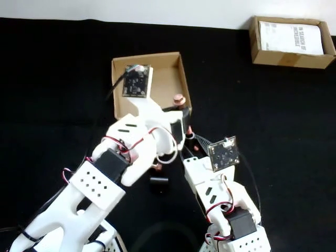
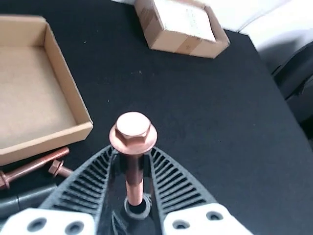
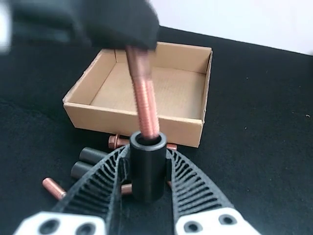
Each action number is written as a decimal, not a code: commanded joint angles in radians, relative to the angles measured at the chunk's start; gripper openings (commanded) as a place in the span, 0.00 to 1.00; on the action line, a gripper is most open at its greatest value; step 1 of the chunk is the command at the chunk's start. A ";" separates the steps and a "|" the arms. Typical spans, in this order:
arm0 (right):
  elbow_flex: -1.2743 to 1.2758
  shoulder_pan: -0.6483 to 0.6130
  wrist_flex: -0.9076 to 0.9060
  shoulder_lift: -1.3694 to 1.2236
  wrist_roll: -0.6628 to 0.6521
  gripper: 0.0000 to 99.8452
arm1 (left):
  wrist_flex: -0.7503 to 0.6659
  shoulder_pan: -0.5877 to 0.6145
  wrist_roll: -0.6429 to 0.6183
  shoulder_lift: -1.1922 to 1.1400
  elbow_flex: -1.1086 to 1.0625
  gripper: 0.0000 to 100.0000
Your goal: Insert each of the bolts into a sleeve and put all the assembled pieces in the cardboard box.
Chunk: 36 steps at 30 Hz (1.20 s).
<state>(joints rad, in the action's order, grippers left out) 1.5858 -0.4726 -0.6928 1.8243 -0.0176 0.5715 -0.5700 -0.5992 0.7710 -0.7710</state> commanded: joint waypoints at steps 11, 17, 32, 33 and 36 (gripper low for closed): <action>-0.004 0.013 0.024 0.004 0.005 0.01 | 0.023 -0.061 -0.005 0.035 -0.012 0.01; -0.004 0.015 0.024 0.004 0.005 0.01 | 0.110 -0.061 -0.005 0.028 -0.013 0.01; -0.004 0.015 0.024 0.004 0.005 0.01 | 0.284 -0.059 -0.005 0.028 -0.012 0.39; -0.004 0.015 0.024 0.004 0.005 0.01 | 0.284 -0.056 -0.005 0.028 -0.012 0.39; -0.004 0.015 0.024 0.005 0.005 0.01 | 0.282 -0.054 -0.005 0.028 -0.012 0.39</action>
<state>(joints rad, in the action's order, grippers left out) 1.5873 -0.4710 -0.6928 1.8243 -0.0176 0.8493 -0.6145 -0.6007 0.7787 -0.7910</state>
